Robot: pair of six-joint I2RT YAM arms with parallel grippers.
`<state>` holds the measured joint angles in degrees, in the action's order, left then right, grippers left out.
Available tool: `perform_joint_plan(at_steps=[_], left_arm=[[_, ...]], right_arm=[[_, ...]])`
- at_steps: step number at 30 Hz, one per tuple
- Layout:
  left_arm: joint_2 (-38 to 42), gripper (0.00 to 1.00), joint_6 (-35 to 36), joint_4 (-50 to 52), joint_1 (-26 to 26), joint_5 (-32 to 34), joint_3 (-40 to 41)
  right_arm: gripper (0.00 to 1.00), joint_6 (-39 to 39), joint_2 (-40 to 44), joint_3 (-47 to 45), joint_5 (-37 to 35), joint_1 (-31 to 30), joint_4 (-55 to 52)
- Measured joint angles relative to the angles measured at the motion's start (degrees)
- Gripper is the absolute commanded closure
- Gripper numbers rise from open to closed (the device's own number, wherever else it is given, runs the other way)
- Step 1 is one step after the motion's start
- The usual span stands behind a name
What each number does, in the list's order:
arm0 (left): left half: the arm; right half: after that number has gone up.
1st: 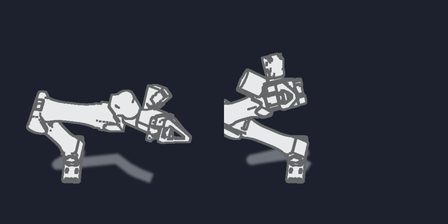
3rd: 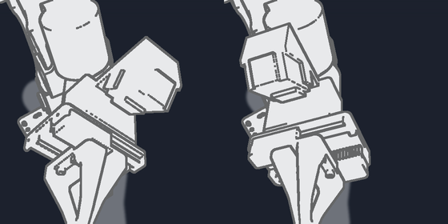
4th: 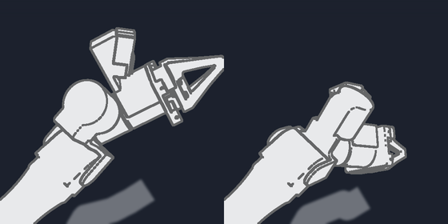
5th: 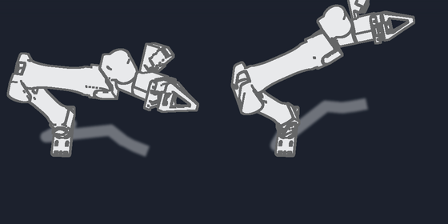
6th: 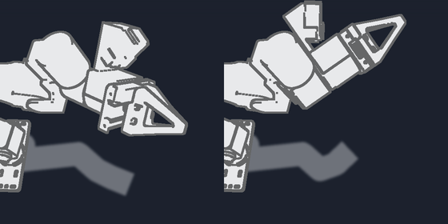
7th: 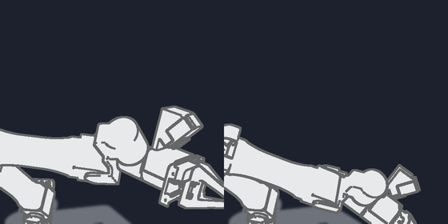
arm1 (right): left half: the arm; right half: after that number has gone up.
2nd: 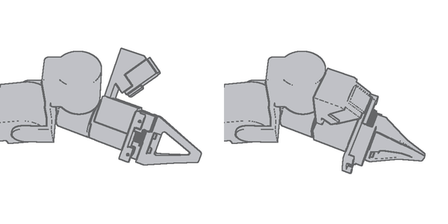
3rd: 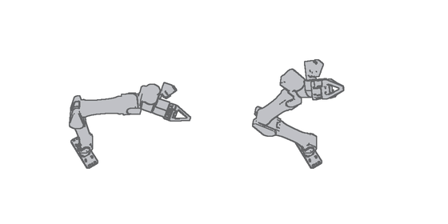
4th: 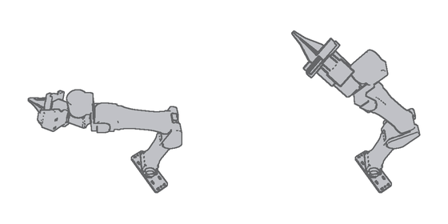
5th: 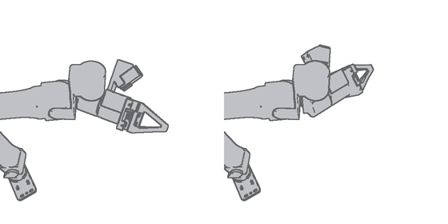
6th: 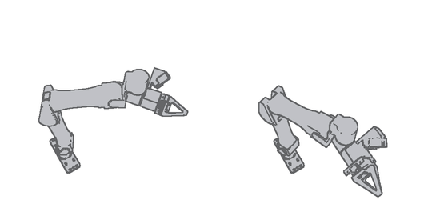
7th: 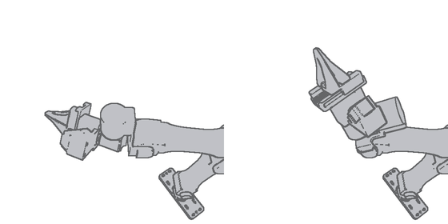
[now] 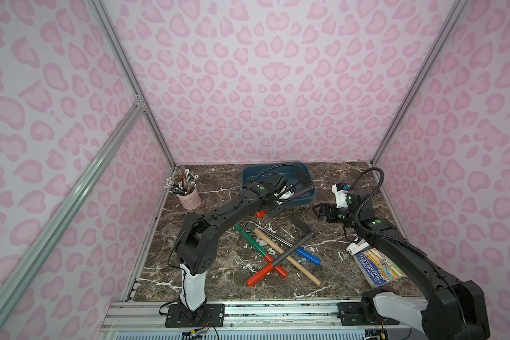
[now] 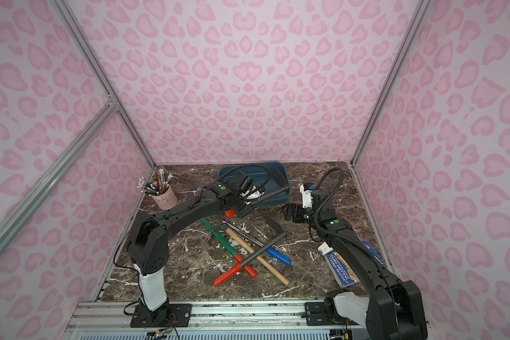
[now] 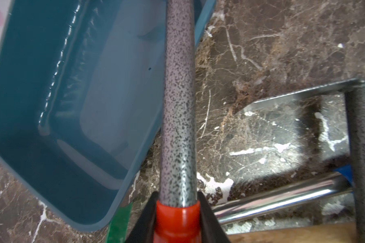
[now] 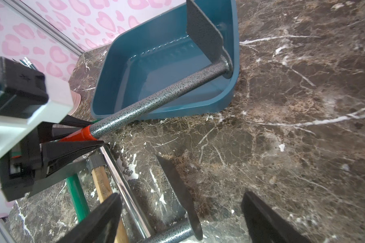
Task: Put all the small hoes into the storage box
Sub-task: Place the hoe in the storage box.
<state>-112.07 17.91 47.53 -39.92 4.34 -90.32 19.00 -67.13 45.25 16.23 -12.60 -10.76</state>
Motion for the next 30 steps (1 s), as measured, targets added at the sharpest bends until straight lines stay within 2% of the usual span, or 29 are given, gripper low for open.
perform_joint_plan(at_steps=[14, 30], left_arm=[[-3.3, 0.96, -0.5, 1.2, -1.9, -3.0, -6.5], [-6.1, 0.96, 4.8, 2.6, 0.5, -6.0, -9.8]], right_arm=[[0.06, -0.6, 0.6, -0.5, -0.1, 0.0, 0.0], [0.07, -0.6, -0.4, -0.7, -0.1, 0.0, 0.1]])
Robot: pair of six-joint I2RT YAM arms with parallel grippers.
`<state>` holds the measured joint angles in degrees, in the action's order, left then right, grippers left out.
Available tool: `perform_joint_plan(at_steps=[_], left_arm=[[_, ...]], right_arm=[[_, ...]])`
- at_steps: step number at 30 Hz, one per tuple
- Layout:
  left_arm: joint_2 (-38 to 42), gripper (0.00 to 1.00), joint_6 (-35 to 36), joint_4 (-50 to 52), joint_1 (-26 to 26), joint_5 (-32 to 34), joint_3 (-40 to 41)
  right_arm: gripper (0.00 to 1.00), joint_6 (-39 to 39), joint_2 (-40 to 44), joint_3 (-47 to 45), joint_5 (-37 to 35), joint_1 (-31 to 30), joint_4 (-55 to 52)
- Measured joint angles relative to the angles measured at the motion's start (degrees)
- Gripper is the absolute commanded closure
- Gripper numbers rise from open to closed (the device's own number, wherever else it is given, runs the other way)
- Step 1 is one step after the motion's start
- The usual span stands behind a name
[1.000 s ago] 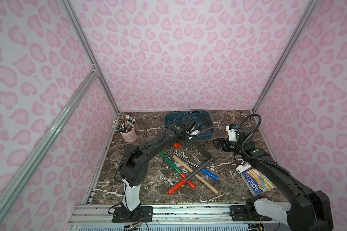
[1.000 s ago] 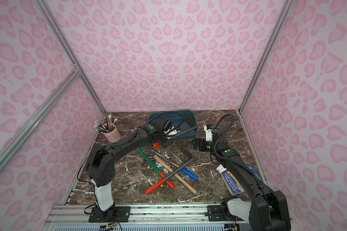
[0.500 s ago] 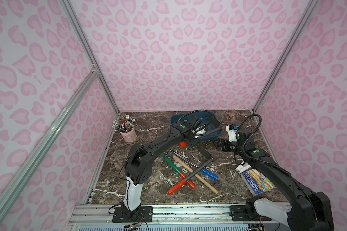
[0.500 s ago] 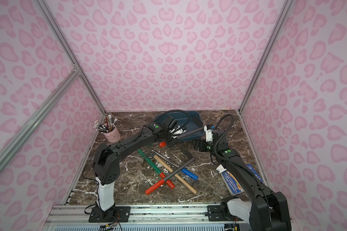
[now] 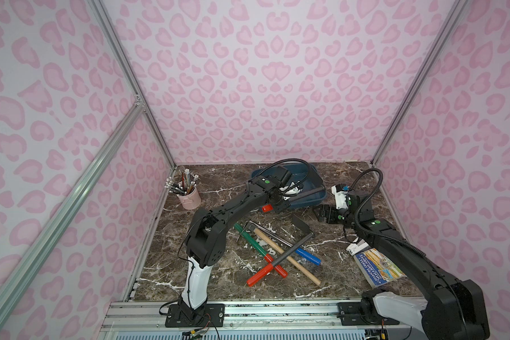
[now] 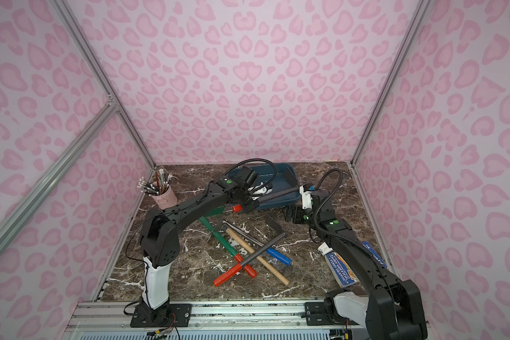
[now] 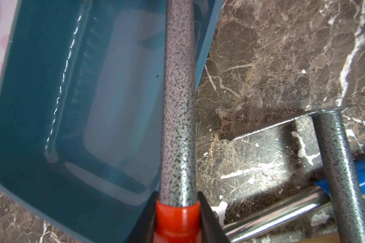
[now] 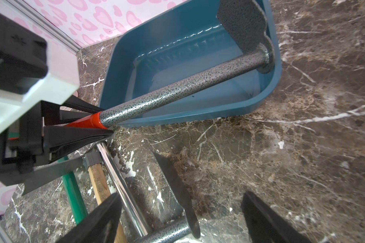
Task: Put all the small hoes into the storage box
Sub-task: Place the hoe in the storage box.
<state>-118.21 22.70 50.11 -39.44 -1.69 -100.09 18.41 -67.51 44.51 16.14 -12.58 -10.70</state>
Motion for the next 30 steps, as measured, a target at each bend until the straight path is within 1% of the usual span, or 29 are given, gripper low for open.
perform_joint_plan(at_steps=[12, 17, 30], left_arm=[[-2.3, 0.96, 4.6, -0.2, 1.6, -3.8, -1.4], [-3.3, 0.96, 4.5, -0.2, 1.7, -4.4, -2.4], [-3.4, 0.96, 2.7, 0.8, 0.1, -6.4, -1.4]], right_arm=[[0.07, 0.2, -0.7, 0.0, 0.0, 0.0, 0.2], [0.07, 0.2, -1.0, 0.0, 0.0, 0.0, 0.2], [0.07, 0.2, -1.8, 0.0, 0.0, 0.0, 0.3]])
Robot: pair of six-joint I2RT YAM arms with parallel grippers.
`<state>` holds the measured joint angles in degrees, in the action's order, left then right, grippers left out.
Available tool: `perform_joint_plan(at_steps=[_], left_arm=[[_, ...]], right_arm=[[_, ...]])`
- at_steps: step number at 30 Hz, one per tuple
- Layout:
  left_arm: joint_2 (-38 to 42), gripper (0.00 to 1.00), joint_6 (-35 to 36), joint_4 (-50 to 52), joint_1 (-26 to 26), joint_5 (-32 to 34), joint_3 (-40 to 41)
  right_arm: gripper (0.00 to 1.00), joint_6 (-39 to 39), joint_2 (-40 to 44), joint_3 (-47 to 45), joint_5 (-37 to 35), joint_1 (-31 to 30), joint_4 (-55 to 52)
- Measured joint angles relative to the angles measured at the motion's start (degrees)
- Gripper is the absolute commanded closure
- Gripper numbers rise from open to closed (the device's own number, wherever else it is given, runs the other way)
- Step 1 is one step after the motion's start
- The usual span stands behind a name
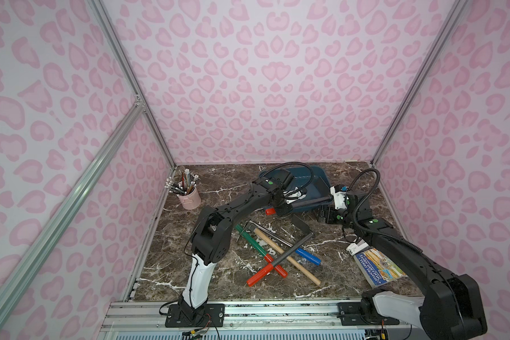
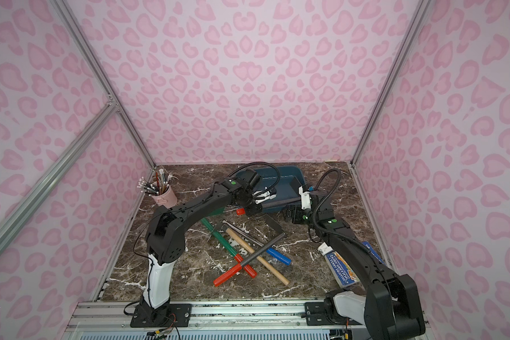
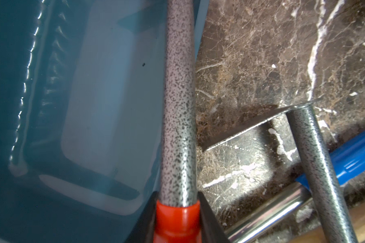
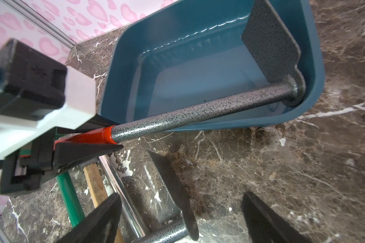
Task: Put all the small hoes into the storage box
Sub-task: Place the hoe in the storage box.
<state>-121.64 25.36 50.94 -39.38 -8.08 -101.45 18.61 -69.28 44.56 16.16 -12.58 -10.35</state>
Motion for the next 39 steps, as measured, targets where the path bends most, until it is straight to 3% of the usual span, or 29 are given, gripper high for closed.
perform_joint_plan(at_steps=[39], left_arm=[[-5.4, 0.96, 4.5, -3.0, 1.4, -0.9, -3.2]], right_arm=[[0.08, -0.3, -1.3, 0.0, 2.4, -0.1, 0.3]])
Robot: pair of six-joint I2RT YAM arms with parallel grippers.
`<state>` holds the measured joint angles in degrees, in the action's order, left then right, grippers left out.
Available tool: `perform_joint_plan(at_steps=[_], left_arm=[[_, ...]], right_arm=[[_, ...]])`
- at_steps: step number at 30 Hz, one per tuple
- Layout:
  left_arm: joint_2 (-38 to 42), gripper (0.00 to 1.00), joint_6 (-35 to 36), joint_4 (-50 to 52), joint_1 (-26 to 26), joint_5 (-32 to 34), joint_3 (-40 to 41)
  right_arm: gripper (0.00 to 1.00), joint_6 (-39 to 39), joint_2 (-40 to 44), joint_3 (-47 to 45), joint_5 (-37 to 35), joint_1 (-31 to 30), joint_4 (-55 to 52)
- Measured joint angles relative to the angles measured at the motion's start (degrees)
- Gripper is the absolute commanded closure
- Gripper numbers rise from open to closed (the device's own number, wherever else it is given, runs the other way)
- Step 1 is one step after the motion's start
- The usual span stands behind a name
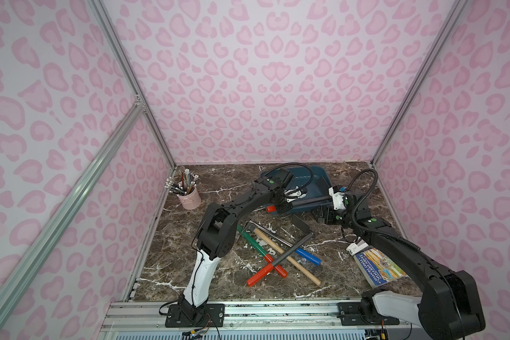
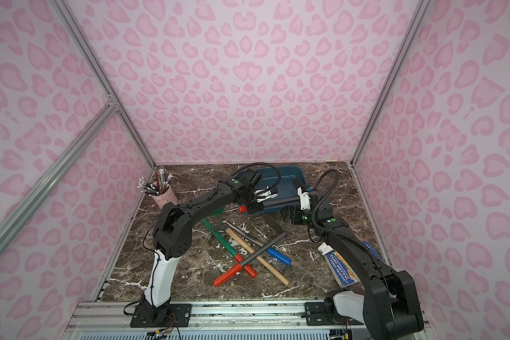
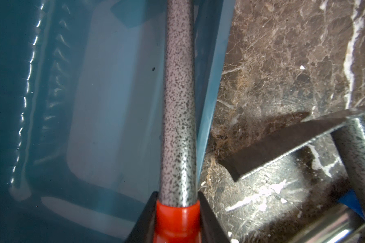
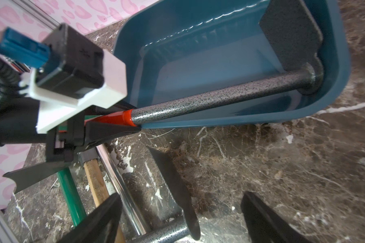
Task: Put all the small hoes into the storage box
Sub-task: Place the hoe in the storage box.
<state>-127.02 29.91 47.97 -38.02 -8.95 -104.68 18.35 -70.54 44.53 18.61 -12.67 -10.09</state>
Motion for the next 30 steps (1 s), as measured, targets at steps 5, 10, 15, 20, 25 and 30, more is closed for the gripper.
perform_joint_plan(at_steps=[5, 10, 15, 20, 25, 30], left_arm=[[-0.4, 0.93, 0.0, -0.9, 0.2, 0.1, 0.0], [-0.7, 0.87, 0.0, -1.3, 0.4, 0.2, 0.0], [-0.9, 0.77, 0.0, -2.0, 0.3, 0.3, 0.0], [-0.9, 0.67, 0.0, -2.3, 0.3, 0.4, 0.0], [-0.9, 0.56, 0.0, -3.4, 0.4, 0.7, 0.0], [-0.9, 0.51, -0.4, -4.3, 0.4, 1.3, 0.0]], right_arm=[[0.08, -0.5, 0.0, 0.0, 2.5, -1.3, 0.9], [0.08, -0.9, -0.3, 0.0, 3.0, -1.8, 0.9], [0.08, -0.9, -0.6, 0.0, 3.0, -1.8, 0.8], [0.08, -0.9, -0.7, 0.0, 3.0, -1.8, 0.8], [0.08, -0.9, -1.0, 0.0, 3.0, -1.9, 0.8], [0.08, -0.9, -1.2, 0.0, 3.0, -1.9, 0.8]])
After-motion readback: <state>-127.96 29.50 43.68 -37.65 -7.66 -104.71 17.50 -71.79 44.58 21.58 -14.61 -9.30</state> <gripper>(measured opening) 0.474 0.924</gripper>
